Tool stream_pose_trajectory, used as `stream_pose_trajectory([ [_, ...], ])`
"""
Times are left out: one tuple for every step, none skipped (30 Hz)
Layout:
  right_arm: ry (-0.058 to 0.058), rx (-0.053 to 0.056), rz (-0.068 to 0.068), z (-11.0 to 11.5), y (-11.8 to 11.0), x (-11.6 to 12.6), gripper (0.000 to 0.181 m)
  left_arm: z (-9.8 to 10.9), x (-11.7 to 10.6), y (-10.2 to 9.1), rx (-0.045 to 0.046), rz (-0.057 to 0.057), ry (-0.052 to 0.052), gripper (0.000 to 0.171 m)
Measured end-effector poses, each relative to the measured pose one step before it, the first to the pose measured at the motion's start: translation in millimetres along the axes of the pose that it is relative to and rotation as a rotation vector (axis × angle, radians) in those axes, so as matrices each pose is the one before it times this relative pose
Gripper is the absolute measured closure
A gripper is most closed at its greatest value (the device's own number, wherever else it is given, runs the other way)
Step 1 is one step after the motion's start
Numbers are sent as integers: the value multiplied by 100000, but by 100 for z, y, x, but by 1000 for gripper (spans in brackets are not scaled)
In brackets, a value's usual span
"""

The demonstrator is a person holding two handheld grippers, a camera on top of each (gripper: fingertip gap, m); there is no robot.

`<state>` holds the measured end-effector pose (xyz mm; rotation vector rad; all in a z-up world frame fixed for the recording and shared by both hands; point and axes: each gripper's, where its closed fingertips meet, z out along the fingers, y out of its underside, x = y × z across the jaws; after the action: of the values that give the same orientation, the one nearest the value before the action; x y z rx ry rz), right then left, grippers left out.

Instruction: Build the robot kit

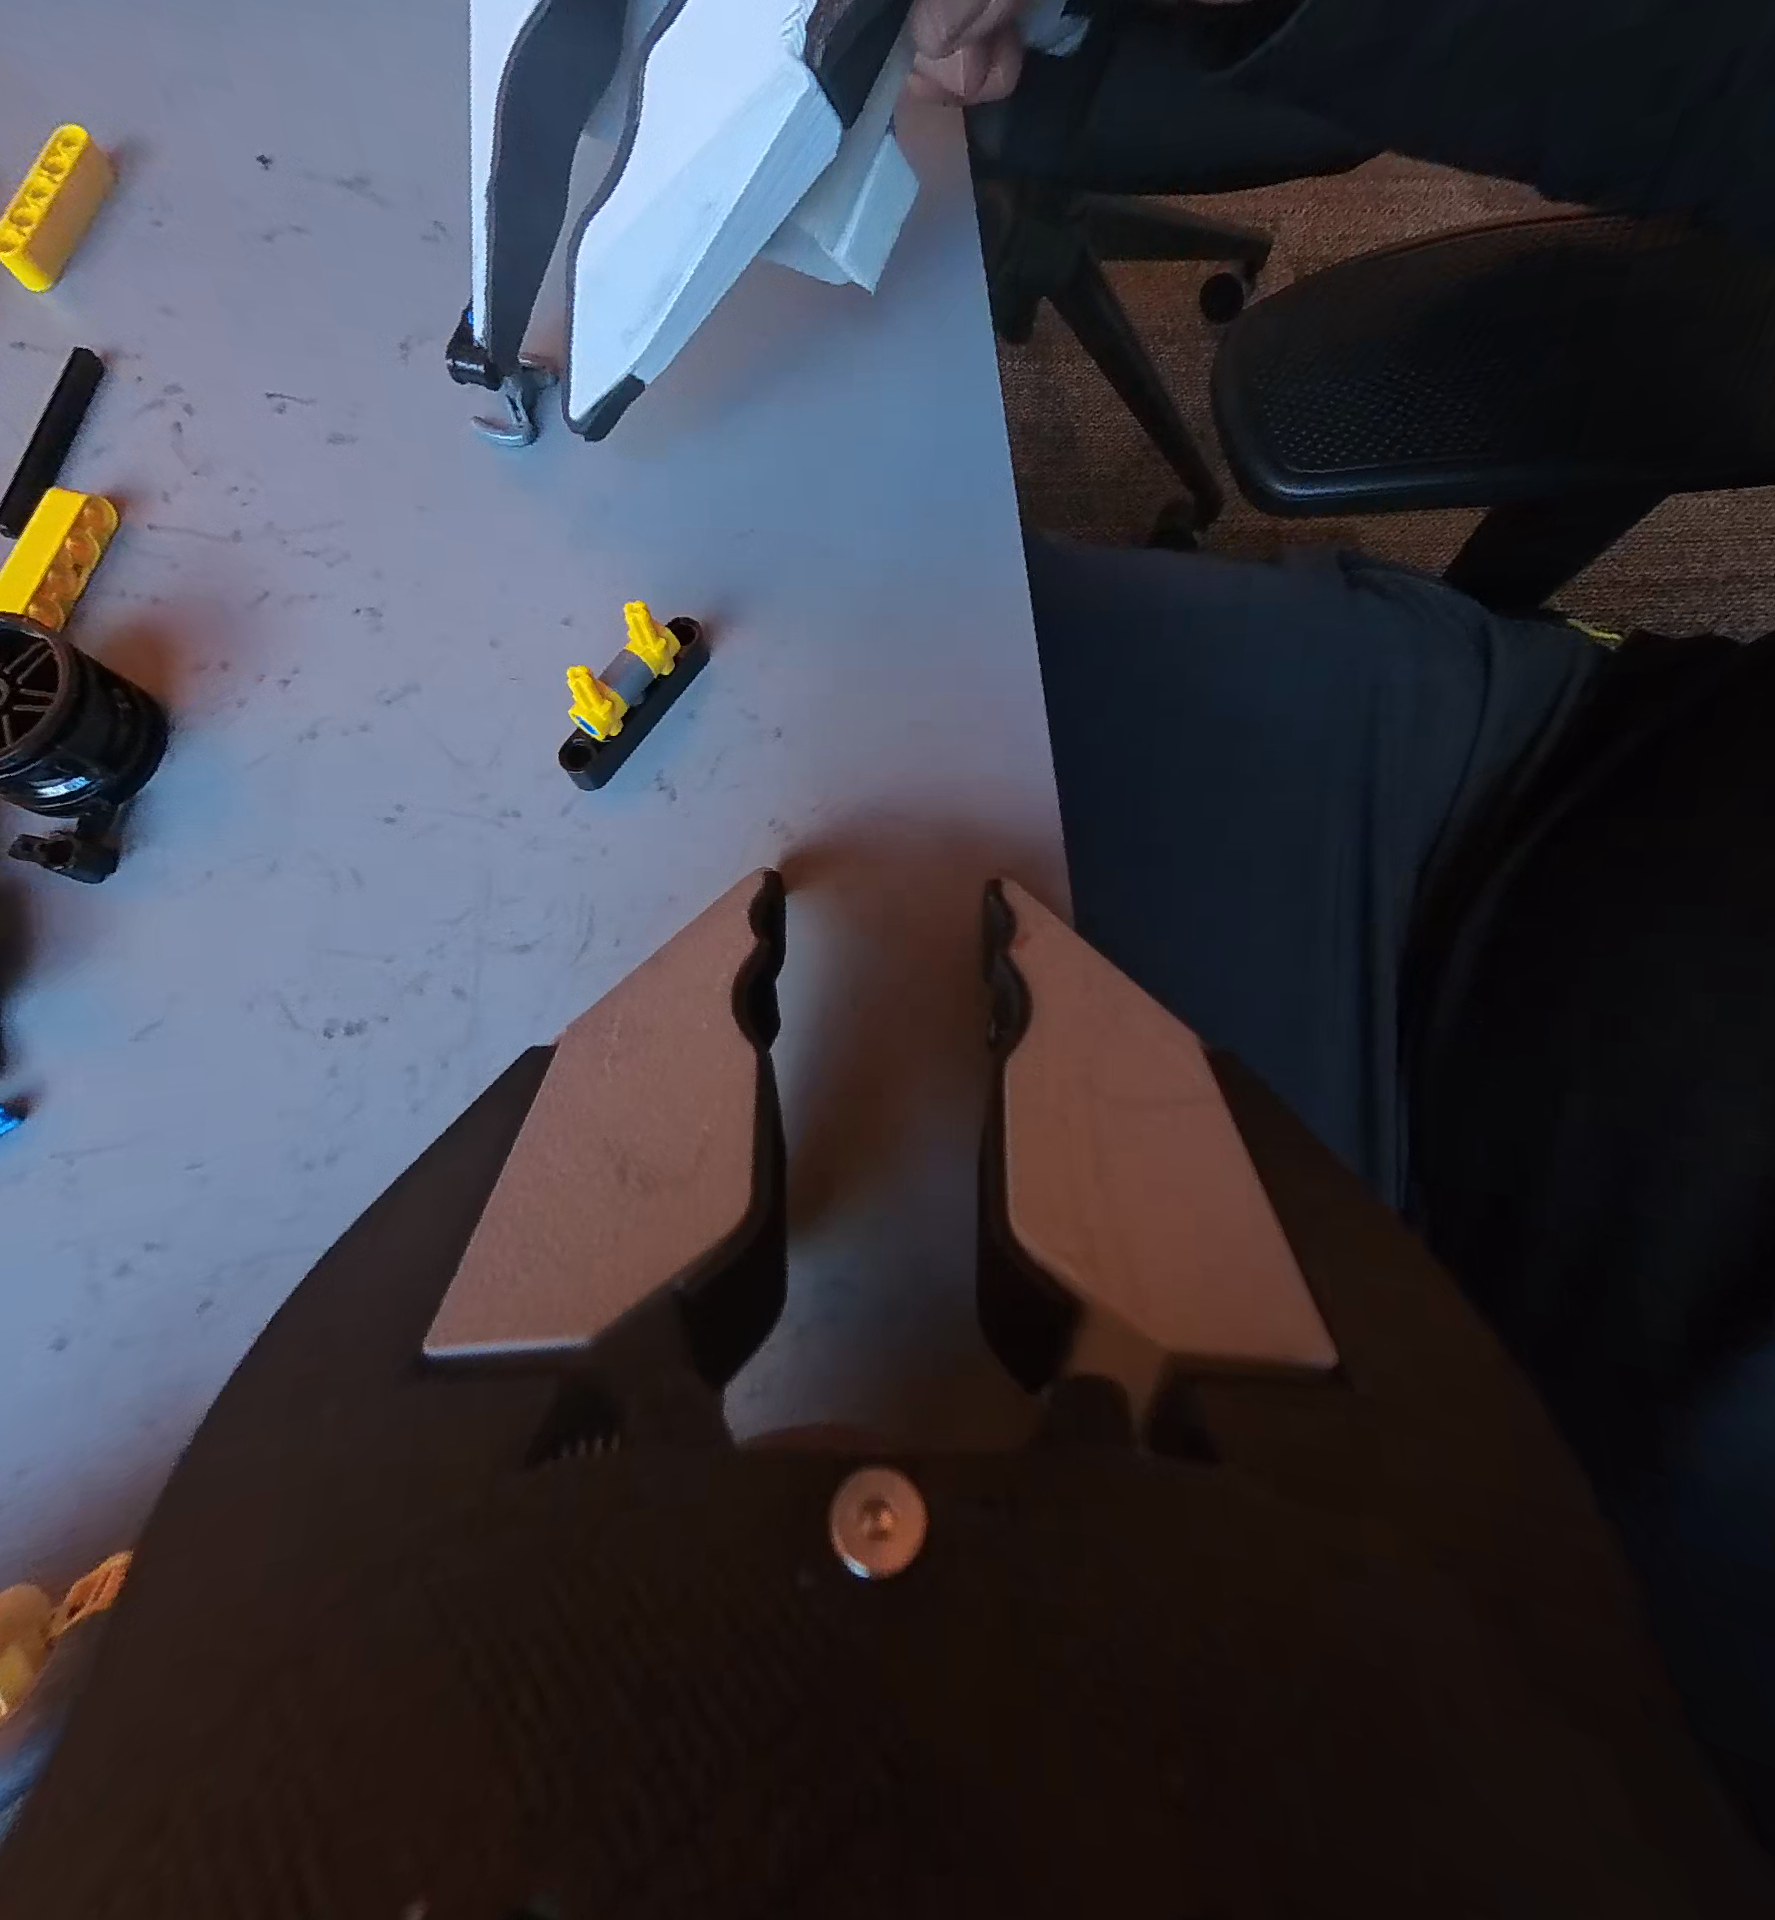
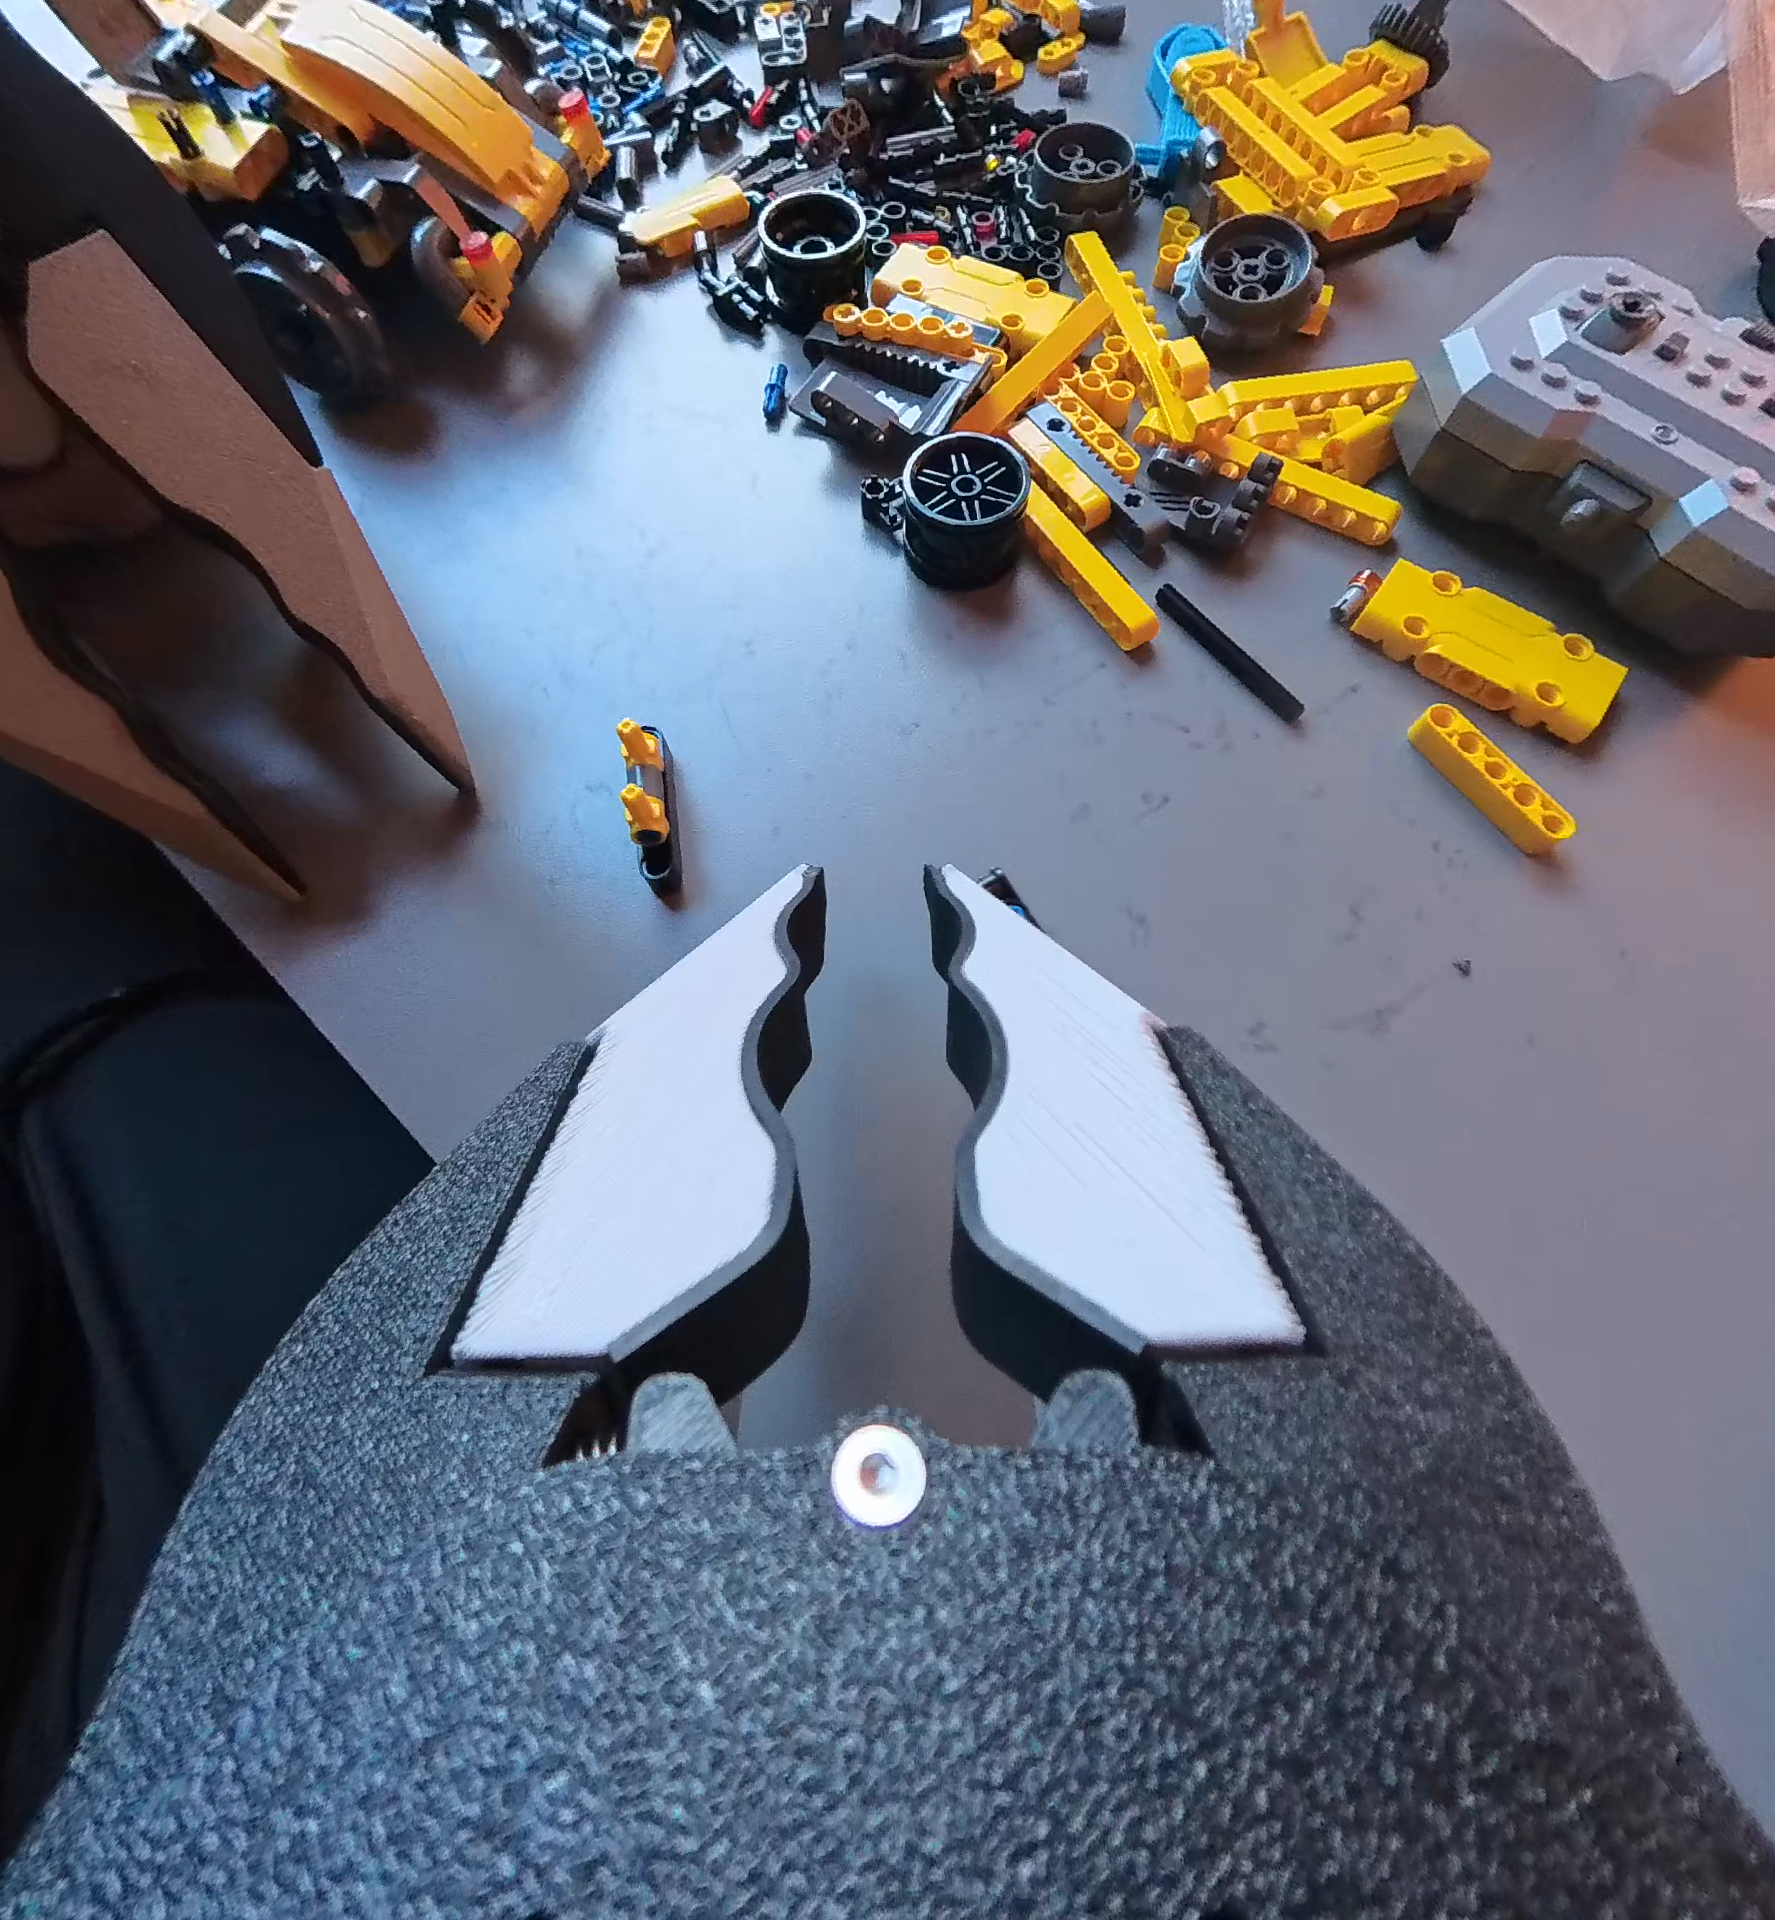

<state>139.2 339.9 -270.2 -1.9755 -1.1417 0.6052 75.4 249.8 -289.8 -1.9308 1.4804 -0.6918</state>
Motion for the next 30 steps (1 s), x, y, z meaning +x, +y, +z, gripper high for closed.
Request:
stream_pose_trajectory([
  [58, 185, 78, -29, 4, 54, 162, -1, -13, -3, 28, -152, 56, 137],
  [87, 155, 121, -38, 13, 60, 162, -2, 2, -1, 27, -158, 89, 137],
  [116, 185, 115, -48, -7, 64, 162, 1, -13, -6, 34, -182, 112, 137],
  [50, 214, 110, -50, -9, 47, 162, -1, -5, -4, 31, -181, 100, 137],
  [-95, 155, 113, -33, -16, 11, 162, -1, -7, -4, 29, -165, 92, 137],
  [-85, 62, 27, -34, 6, -3, 162, -8, -10, 3, 28, -154, 91, 137],
  [-42, 43, -44, -2, 10, -6, 162, -10, 0, -8, 22, -126, 91, 138],
  [-132, 4, 9, 21, 22, -32, 162, 4, 3, -7, 20, -111, 102, 138],
  [-136, -61, 44, 38, 52, -25, 162, -3, -2, -1, 21, -109, 89, 138],
  [-69, -64, 49, 57, 63, -20, 162, -3, -6, 0, 17, -95, 65, 138],
  [-74, -45, 86, 52, 53, -24, 162, 2, -4, -3, 4, -49, 18, 138],
  [-91, -1, 115, 42, 44, -24, 162, 5, 0, 11, -8, 30, -52, 138],
  [-55, 87, 110, 19, 28, -18, 162, 5, -4, -2, -15, 76, -76, 138],
  [-52, 99, 122, 8, 10, -19, 162, -3, -5, 4, -17, 81, -67, 138],
  [-93, 42, 114, -8, 2, -25, 162, -2, 3, 3, -6, 46, -28, 138],
  [-63, 53, 55, -13, -7, -17, 162, 0, 4, -1, 4, -12, 22, 138],
  [-15, 92, 36, -21, -5, -13, 162, 2, -2, -3, 7, -35, 37, 138],
  [-17, 57, 77, -21, 10, -2, 162, 2, 1, -4, 13, -49, 49, 138],
  [11, 23, 136, 5, 31, 3, 162, -4, -6, 1, 12, -72, 75, 138],
  [-79, 31, 205, 15, 35, -5, 162, 0, 6, 0, 3, -15, 39, 138],
  [-228, -17, 269, 28, 41, -26, 162, -1, -7, 1, -7, 50, -27, 138],
  [-245, -105, 244, 55, 55, -40, 162, 4, 13, -1, -12, 70, -31, 138],
  [-182, -194, 127, 54, 53, -42, 162, -2, -3, 4, -15, 85, -45, 138],
  [-70, -198, -31, 54, 55, -38, 162, 5, 1, -2, -16, 82, -41, 138],
  [-55, -153, -99, 49, 30, -45, 162, -2, 5, 4, -11, 50, -8, 137],
  [-104, -133, -51, 37, 24, -51, 161, 5, 7, -3, -9, 50, -13, 137],
  [-193, -145, 15, 33, 28, -55, 161, -2, 3, 3, -8, 53, -21, 137],
  [-260, -275, 68, 26, 56, -53, 161, 0, 0, 0, -4, 33, 16, 137],
  [-114, -440, 67, 23, 96, -18, 160, -2, 9, 3, -4, 31, 10, 137],
  [68, -540, 8, 40, 142, 14, 159, 7, 3, -7, 0, 24, 16, 137],
])
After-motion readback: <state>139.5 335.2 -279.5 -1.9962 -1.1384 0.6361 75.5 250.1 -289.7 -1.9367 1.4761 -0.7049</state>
